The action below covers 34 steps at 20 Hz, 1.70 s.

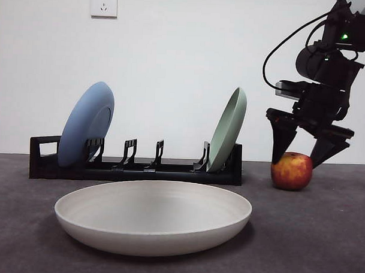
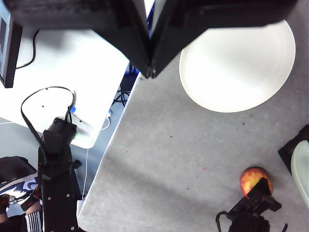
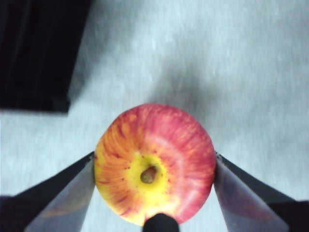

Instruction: Take the yellow plate from the plate rack,put the plate on the table,take the apple from the table,put the apple in the plate

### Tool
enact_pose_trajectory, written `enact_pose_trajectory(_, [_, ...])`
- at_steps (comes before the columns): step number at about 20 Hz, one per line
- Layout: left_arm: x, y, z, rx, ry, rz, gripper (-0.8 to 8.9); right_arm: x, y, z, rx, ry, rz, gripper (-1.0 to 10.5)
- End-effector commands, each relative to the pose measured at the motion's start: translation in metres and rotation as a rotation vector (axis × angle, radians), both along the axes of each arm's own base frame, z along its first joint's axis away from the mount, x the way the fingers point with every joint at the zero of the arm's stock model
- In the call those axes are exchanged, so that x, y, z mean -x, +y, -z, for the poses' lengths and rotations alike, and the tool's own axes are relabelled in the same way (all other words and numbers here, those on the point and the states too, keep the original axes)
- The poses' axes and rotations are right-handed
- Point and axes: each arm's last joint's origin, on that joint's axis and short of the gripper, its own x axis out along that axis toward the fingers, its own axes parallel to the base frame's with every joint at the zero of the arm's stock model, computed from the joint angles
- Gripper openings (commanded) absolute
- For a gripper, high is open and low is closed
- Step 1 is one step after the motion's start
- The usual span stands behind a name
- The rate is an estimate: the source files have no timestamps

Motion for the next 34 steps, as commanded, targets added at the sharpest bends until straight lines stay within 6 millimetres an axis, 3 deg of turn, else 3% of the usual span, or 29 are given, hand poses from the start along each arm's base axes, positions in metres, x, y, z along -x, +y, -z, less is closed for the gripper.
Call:
enact_pose_trajectory(1, [0.000,0.001,0.000,0.001,0.004,-0.008,-0.08,0.012,-0.002,-0.035,0.012,-0.069,0.013,-0.1])
enact_pose_trajectory(7, [0.001,0.002,0.002,-0.020,0.020,0.009,-0.08,0.083,-0.003,-0.139,-0.116,-0.220,-0.070,-0.1])
enact_pose_trajectory(9, [0.001,0.002,0.002,-0.020,0.030,0.022,-0.08,0.104,0.007,-0.156,-0.129,-0.239,-0.133,-0.1])
enact_pose_trajectory(12, [0.002,0.002,0.003,-0.032,0.035,0.021,-0.08,0.125,0.031,-0.162,-0.124,-0.213,-0.244,-0.1])
enact_pose_trajectory(20, [0.002,0.003,0.004,-0.037,0.038,0.022,-0.08,0.156,0.122,-0.152,-0.132,-0.200,-0.556,-0.1])
enact_pose_trajectory(25, [0.002,0.004,0.006,-0.061,0.049,0.021,-0.08,0.159,0.164,-0.121,-0.104,-0.103,-0.662,-0.1])
enact_pose_trajectory(29, [0.003,0.006,0.009,-0.097,0.064,0.021,-0.08,0.172,0.184,-0.081,-0.049,-0.036,-0.745,-0.1])
enact_pose_trajectory(34, [0.004,0.007,0.009,-0.111,0.062,0.029,-0.08,0.180,0.185,-0.029,-0.048,-0.018,-0.752,-0.1])
